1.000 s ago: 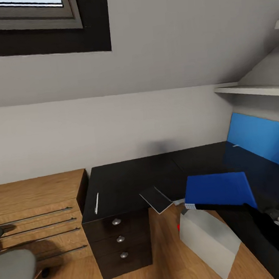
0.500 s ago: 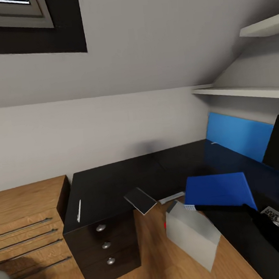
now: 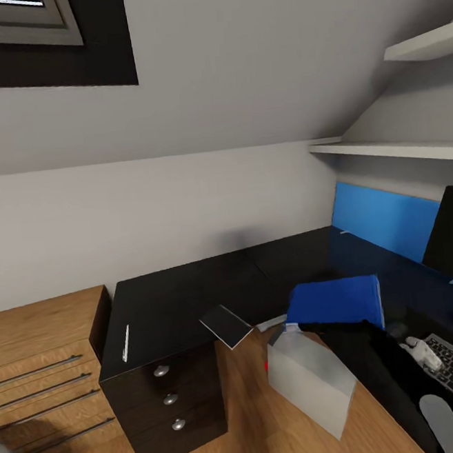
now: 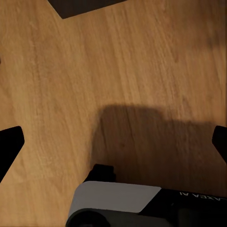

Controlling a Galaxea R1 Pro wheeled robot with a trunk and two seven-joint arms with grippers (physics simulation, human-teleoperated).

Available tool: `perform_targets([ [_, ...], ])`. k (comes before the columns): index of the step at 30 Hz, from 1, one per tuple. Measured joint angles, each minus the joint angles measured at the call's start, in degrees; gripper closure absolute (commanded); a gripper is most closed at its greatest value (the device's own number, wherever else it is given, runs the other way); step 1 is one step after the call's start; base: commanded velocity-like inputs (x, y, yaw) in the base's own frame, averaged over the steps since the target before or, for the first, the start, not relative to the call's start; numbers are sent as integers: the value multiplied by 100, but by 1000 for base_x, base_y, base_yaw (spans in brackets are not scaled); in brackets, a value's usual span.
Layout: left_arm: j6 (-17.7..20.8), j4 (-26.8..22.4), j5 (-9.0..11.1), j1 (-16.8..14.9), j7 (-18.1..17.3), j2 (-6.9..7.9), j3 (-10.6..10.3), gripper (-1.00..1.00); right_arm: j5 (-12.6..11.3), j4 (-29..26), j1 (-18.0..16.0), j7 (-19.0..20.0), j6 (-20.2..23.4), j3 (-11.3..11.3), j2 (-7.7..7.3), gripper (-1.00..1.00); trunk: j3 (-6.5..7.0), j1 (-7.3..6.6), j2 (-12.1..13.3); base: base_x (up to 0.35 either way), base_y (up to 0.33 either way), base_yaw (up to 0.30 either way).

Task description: In the bedroom, organize the workspace by keeping the computer under the desk, ensuring the monitor is on the desk, placing the keyboard on the desk next to the monitor, placing the mouse on the desk next to the keyboard, moving the folder from the swivel chair onto the desk next to the mouse, stacking the notebook on top of the folder with the pen on top of the notebook, and positioning the swivel chair next to the desk.

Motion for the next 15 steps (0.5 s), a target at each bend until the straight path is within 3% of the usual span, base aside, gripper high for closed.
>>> perform_targets([
  [1,0,3,3,-1,0,-4,-3,-100,-3,229,-370,-567,-729,213,165,100,1,0,1,0,0,0],
  [4,0,5,3,0,0,-7,0,-100,34,961,-1118,-1126,-1713,468,469,100,0,0,0,0,0,0],
  [7,0,4,1,0,4,-7,7,-100,34,1777,-1735,-1299,-2335,558,683,100,-1,0,0,0,0,5],
  [9,0,8,2,0,8,-6,13,-100,16,2877,-2400,-1391,-2958,598,855,100,0,0,0,0,0,47],
  [13,-7,17,6,0,9,0,24,-100,-13,4003,-2890,-1410,-3411,606,955,100,-1,0,0,0,0,40],
  [15,-8,17,3,0,9,-3,22,-100,-63,4098,-2942,-1395,-3458,597,981,100,-1,0,-1,0,0,11],
])
